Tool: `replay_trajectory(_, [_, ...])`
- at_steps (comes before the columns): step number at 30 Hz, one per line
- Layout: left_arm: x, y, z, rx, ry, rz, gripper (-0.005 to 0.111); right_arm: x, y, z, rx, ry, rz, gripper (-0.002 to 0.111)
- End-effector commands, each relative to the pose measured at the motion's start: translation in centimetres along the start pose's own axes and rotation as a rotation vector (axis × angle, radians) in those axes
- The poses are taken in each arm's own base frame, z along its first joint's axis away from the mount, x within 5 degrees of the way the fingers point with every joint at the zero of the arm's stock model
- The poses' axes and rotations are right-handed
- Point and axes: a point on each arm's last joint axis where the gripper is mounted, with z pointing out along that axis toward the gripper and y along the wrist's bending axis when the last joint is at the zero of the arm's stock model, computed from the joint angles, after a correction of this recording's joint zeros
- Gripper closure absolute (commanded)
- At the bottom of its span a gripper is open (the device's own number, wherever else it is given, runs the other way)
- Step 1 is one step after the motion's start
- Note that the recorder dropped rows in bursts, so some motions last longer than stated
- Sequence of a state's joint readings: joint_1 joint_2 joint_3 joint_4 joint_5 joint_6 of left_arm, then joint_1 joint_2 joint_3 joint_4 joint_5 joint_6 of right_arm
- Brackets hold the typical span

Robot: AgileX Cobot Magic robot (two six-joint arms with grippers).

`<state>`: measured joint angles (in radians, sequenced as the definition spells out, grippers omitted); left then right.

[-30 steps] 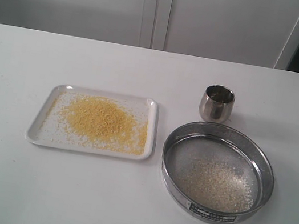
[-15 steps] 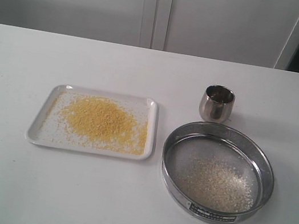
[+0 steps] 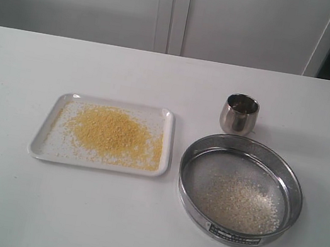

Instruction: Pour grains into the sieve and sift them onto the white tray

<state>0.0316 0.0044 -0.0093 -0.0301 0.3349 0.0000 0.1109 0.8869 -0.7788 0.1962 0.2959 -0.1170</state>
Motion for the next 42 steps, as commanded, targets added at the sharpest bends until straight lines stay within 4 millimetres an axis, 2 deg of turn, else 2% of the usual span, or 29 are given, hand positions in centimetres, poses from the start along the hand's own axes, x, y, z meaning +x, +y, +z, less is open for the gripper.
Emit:
replay_trajectory(1, [0.3,-0.1,0.1,0.009,0.012,-0.003,0.107,0.0,-0.1,-0.1,0.004,-0.010,-0.003,0.108])
replay_trajectory(22, [0.3,-0.1,0.1,0.009,0.012,-0.003,0.107,0.0,-0.1,-0.1,0.004,-0.010,-0.003,0.108])
replay_trajectory(28, [0.3,-0.1,0.1,0.009,0.012,-0.003,0.107,0.7,-0.1,-0.3,0.006,0.003,-0.007,0.108])
replay_trajectory(34, [0.3,-0.1,0.1,0.009,0.012,-0.003,0.107,1.3,0.1,-2.7,-0.009,0.051,-0.023,0.108])
replay_trajectory(42, [0.3,-0.1,0.1,0.009,0.012,-0.003,0.107,0.7,0.1,-6.2,0.016,-0.048,-0.101,0.108])
